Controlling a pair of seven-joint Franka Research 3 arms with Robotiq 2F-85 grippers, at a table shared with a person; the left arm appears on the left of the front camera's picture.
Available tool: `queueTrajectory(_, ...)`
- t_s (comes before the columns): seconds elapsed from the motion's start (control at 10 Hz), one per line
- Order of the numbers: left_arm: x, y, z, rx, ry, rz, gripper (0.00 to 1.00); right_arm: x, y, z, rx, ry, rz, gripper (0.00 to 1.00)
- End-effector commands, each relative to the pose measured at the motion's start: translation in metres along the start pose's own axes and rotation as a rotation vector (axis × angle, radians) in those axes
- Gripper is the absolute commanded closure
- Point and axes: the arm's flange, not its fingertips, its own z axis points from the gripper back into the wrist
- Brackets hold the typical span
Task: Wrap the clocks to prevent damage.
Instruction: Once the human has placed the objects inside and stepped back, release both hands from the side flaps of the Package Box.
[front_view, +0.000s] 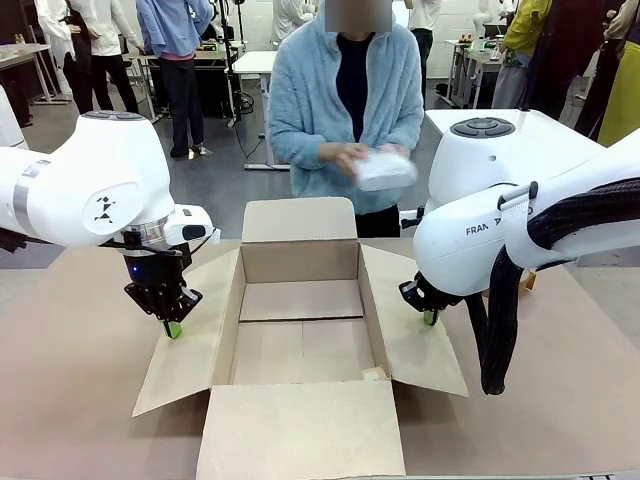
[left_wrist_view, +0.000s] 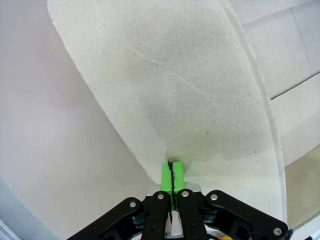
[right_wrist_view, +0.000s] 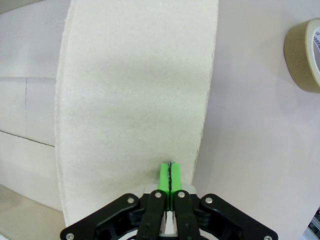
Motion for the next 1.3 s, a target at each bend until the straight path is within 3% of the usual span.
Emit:
queueTrajectory(0.0,-0.0006,0.0001,-0.0001,0.004,0.002,-0.002,1.00,-0.0001,-0.0005,-0.0009,-0.003,0.000,-0.006,0.99)
queueTrajectory(1.2,-0.0006,0.0001,-0.0001,0.004,0.002,-0.002,1.00,-0.0001,-0.0005,-0.0009,-0.003,0.000,-0.006,0.99)
